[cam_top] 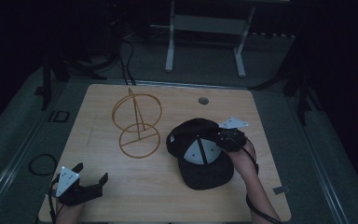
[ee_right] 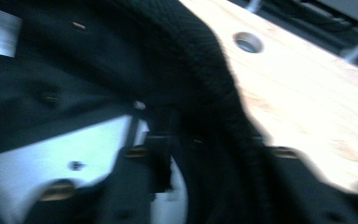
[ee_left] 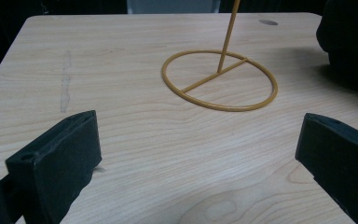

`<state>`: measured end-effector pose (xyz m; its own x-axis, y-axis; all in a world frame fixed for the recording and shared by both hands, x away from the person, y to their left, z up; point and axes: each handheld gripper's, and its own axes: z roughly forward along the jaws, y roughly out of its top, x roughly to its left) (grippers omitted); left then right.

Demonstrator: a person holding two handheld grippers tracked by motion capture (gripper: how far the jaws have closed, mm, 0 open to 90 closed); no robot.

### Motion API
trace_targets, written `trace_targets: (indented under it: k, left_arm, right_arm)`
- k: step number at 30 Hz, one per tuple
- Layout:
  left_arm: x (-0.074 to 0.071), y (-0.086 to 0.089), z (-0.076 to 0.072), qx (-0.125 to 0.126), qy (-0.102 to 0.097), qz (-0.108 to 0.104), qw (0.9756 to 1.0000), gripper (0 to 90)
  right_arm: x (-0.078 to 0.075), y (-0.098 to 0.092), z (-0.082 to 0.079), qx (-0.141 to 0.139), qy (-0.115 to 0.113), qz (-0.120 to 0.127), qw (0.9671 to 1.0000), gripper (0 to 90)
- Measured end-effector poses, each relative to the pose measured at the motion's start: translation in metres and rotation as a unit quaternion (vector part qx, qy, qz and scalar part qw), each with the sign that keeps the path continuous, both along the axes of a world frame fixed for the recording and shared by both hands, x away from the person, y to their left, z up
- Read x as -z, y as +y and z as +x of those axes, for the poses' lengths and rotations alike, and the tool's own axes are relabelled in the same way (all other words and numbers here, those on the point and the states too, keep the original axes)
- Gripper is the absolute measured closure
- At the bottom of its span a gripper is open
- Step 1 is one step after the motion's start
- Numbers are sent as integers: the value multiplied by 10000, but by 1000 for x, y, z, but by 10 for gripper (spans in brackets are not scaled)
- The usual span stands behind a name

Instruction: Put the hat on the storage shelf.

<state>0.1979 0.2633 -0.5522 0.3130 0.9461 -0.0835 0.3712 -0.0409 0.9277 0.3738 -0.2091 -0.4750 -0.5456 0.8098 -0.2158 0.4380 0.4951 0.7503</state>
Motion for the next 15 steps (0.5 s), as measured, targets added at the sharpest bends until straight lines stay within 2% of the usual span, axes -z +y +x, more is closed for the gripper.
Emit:
trace_targets:
  k: [1,2,4,8,10,15]
  left_arm:
    - [0,0,0,0,0,0,10000,6]
    - [1,-1,0,31,40,34,10000,6]
    - [1,-2,1,71,58,16,10000,6]
    - [2,-4,0,132,126,55,9998,6]
    - [1,-6,0,166,122,49,9998,6]
    - [1,-9,-1,202,126,49,9997,7]
  right_arm:
    - [0,0,0,0,0,0,10000,809]
    - [-1,0,1,72,11,-23,10000,880]
    - [-1,1,0,77,10,-40,10000,883]
    - [-6,2,-4,101,-84,147,9998,887]
    - [-14,4,-9,41,-190,284,9994,887]
    - [-30,10,-16,-94,-328,404,9986,888]
